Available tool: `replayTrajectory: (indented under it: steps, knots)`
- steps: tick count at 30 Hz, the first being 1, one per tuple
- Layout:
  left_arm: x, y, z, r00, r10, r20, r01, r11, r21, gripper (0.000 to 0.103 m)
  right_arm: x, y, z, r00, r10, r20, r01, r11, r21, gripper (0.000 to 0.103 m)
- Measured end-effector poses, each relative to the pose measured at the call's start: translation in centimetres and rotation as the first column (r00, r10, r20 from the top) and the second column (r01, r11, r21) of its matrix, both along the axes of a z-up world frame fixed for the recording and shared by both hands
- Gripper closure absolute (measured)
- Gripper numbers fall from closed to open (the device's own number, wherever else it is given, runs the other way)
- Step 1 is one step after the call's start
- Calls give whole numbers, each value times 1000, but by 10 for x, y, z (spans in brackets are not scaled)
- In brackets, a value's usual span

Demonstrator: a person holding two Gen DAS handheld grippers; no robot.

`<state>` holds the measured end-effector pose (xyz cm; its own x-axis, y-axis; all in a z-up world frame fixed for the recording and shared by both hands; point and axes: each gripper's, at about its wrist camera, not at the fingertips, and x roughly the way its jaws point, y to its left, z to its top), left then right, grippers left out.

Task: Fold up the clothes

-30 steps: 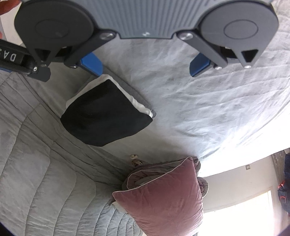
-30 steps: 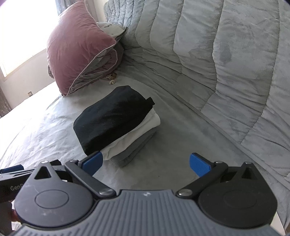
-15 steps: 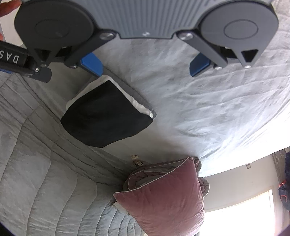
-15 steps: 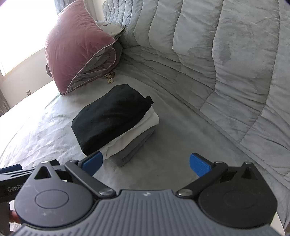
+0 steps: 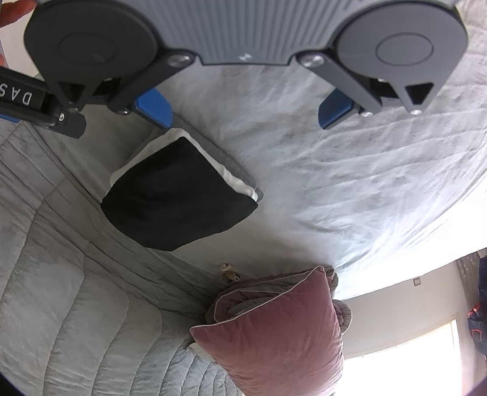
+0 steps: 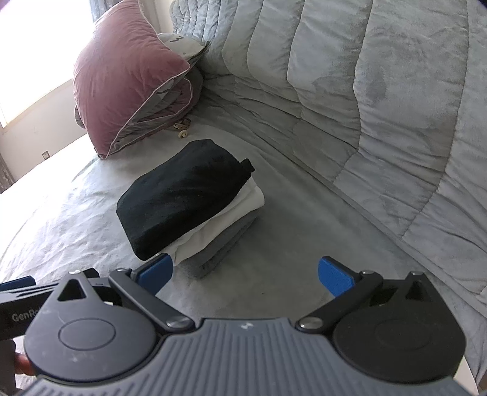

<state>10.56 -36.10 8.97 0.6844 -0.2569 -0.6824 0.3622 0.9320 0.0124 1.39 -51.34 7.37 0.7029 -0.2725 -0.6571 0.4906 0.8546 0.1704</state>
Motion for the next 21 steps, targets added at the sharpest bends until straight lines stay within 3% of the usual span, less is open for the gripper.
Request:
replayTrajectory:
  steps: [21]
  knots:
    - [-1,4,-11,1000,-1,-23,1,1000,25,1,1,2,-1,1000,8,-21,-9,1000,-19,0]
